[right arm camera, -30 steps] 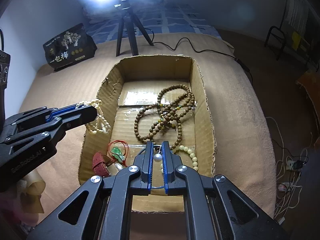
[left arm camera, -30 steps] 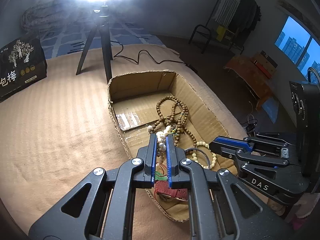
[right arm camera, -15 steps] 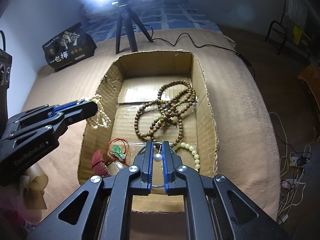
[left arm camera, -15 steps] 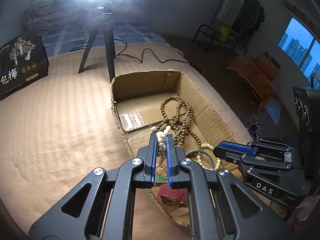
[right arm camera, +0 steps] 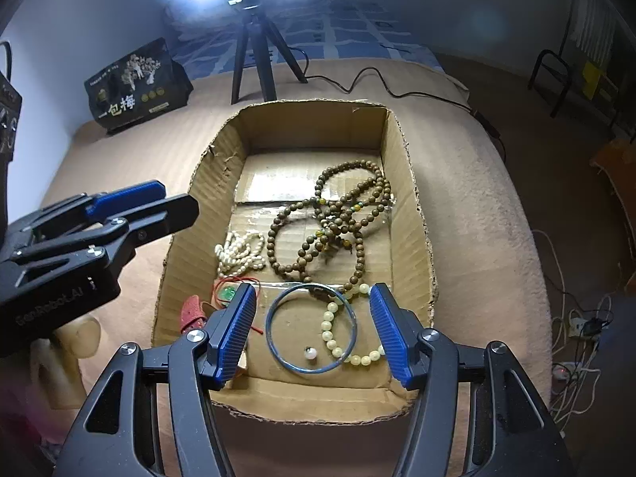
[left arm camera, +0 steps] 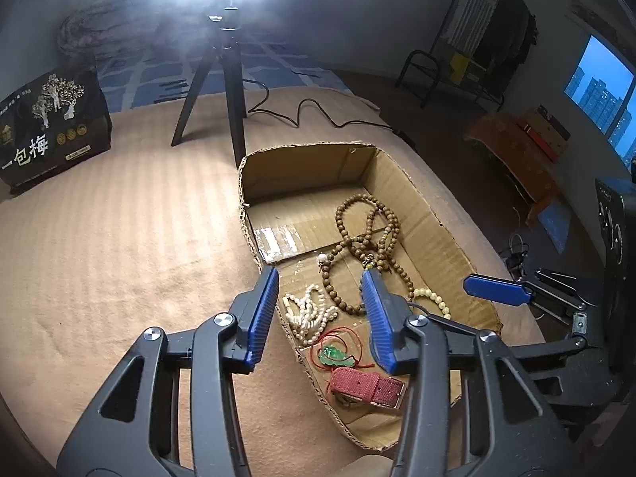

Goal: Organize jewelry

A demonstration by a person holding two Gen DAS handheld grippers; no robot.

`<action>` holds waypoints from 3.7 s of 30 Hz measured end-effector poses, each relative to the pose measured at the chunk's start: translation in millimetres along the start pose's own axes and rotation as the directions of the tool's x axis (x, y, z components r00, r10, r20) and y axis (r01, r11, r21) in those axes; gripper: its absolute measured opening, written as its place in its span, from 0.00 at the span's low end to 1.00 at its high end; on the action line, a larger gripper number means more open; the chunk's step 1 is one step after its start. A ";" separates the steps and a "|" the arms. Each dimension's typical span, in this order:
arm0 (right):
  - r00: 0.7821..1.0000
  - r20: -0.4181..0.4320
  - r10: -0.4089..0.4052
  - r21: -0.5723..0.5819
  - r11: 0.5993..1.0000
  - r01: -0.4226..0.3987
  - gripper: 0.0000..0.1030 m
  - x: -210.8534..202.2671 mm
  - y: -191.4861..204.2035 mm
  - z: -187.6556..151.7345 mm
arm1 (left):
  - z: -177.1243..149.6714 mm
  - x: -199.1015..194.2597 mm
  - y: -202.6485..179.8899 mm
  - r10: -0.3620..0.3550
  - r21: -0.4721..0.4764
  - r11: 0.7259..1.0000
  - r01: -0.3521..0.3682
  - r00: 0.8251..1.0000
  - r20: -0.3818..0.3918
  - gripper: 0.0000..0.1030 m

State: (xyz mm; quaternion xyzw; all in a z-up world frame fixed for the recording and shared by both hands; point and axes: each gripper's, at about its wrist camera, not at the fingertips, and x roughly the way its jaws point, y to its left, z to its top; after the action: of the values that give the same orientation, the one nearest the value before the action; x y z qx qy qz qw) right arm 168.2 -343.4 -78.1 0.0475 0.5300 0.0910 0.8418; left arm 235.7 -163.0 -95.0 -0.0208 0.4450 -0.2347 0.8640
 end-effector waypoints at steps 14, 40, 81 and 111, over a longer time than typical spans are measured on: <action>1.000 -0.001 -0.026 0.008 1.000 0.026 0.58 -3.0 1.2 -1.5 | -1.5 -4.5 -1.5 0.010 0.012 1.000 -0.010 1.000 0.003 0.43; 0.980 0.186 -0.077 -0.040 0.995 0.086 0.64 -87.2 33.3 -26.0 | -28.7 -111.3 -14.7 0.059 0.098 0.993 -0.070 0.992 0.113 0.50; 0.911 0.387 -0.145 -0.014 0.987 0.163 0.77 -143.3 46.3 -63.5 | -88.6 -186.1 -44.8 0.208 0.219 0.941 -0.259 0.950 0.233 1.00; 0.911 0.383 -0.155 0.002 0.986 0.168 0.78 -143.0 41.4 -62.7 | -88.6 -187.5 -41.3 0.201 0.214 0.944 -0.251 0.952 0.230 1.00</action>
State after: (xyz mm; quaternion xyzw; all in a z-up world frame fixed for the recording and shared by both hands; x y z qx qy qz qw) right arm 47.2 -333.0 28.3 0.0072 0.3566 0.0184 0.9340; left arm 58.1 -104.9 4.0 0.1114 0.3211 -0.1821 0.9227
